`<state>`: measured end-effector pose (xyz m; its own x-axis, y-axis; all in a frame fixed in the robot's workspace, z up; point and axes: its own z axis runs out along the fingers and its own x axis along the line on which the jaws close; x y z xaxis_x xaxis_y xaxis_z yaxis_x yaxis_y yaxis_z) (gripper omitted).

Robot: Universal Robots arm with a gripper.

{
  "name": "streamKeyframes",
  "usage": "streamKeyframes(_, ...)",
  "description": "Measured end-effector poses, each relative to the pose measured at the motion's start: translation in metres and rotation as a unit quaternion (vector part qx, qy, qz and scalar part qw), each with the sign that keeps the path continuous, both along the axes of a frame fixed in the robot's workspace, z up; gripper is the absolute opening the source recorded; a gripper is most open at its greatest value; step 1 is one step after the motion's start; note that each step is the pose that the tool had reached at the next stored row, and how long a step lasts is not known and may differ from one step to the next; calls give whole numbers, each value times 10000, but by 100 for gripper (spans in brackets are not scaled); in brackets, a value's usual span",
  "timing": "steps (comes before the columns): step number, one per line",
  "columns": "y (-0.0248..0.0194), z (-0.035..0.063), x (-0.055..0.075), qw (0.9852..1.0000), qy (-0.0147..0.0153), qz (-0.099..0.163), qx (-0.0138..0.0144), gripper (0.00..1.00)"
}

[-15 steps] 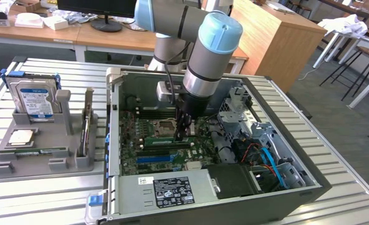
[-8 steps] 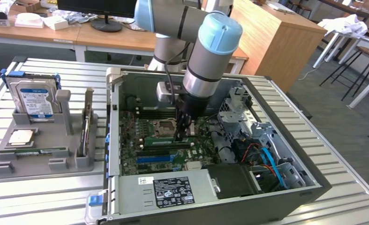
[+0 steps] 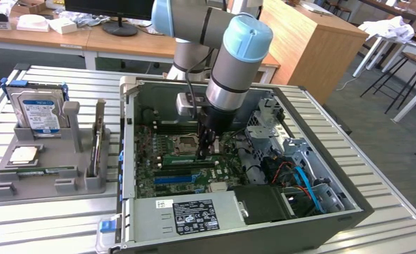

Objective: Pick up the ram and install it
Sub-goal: 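Insert the ram into the slot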

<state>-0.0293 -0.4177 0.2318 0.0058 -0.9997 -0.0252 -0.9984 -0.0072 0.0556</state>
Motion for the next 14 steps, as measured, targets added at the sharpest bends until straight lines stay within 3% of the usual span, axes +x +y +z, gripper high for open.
streamKeyframes(14,0,-10,0,10000,0,0,-1,11)
